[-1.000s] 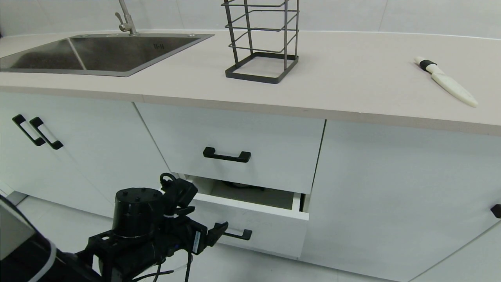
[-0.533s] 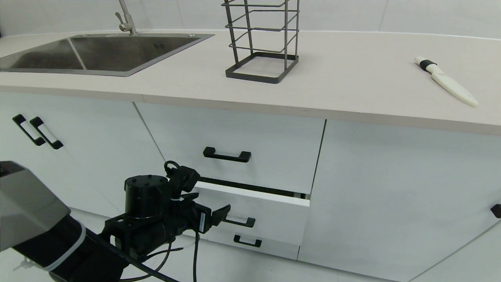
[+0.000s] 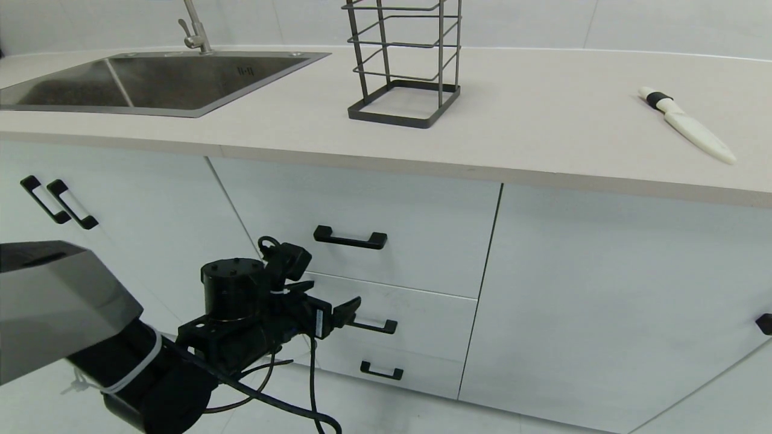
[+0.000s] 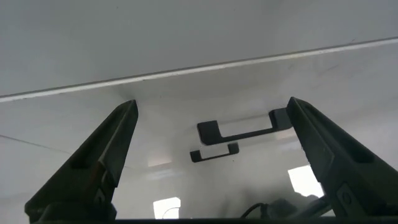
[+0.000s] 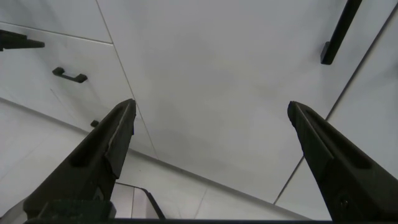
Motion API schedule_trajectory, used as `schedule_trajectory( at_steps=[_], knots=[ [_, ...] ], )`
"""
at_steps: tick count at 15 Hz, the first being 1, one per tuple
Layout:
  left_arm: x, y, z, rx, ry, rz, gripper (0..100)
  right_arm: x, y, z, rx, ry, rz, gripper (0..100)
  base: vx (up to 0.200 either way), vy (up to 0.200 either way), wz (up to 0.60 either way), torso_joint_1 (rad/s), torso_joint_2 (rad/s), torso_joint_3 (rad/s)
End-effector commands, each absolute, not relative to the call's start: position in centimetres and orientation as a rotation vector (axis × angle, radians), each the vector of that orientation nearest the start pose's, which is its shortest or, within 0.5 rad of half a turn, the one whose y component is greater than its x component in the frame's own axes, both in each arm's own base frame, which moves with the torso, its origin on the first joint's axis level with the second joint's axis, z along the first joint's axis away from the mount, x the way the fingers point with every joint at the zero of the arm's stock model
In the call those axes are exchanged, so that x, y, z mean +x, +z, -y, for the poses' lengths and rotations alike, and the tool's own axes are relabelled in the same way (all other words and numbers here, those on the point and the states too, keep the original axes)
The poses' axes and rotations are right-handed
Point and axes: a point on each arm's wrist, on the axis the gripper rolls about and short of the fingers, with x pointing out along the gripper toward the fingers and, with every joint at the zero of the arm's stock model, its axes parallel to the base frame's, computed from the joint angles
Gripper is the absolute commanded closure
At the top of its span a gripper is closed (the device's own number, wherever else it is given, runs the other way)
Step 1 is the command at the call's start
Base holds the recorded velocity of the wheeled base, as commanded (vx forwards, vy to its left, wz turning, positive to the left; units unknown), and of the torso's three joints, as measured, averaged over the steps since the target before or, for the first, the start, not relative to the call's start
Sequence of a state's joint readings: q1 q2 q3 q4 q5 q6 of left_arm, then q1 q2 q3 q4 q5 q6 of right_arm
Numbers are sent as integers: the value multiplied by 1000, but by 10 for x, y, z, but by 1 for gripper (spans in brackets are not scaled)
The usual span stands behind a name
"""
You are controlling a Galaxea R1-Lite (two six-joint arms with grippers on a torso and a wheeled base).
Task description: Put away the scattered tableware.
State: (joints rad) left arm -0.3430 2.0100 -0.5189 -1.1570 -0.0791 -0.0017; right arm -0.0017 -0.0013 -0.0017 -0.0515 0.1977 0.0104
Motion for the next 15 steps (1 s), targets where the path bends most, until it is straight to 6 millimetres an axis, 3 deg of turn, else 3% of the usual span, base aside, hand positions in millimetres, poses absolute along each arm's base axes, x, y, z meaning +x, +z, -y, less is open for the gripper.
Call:
schedule_trajectory(
  at_steps=[1,4,6,9,11,12,15],
  knots=[
    [279,72,102,43,-419,-331,0,-23,81,-4,5,197,52,0,0,0,0,0,0,0],
    [215,109,93,37,-477,-252,0,-23,81,-4,5,197,52,0,0,0,0,0,0,0],
    [164,140,70,10,-475,-115,0,-23,81,-4,5,197,52,0,0,0,0,0,0,0],
    [83,166,27,-10,-365,150,0,-23,81,-4,5,197,52,0,0,0,0,0,0,0],
    [47,166,13,-10,-306,255,0,-24,81,-4,5,198,52,0,0,0,0,0,0,0],
    [23,153,6,-4,-261,264,0,-23,81,-4,5,197,52,0,0,0,0,0,0,0],
    [-20,116,-1,5,-193,233,0,-23,81,-4,5,197,52,0,0,0,0,0,0,0]
  ],
)
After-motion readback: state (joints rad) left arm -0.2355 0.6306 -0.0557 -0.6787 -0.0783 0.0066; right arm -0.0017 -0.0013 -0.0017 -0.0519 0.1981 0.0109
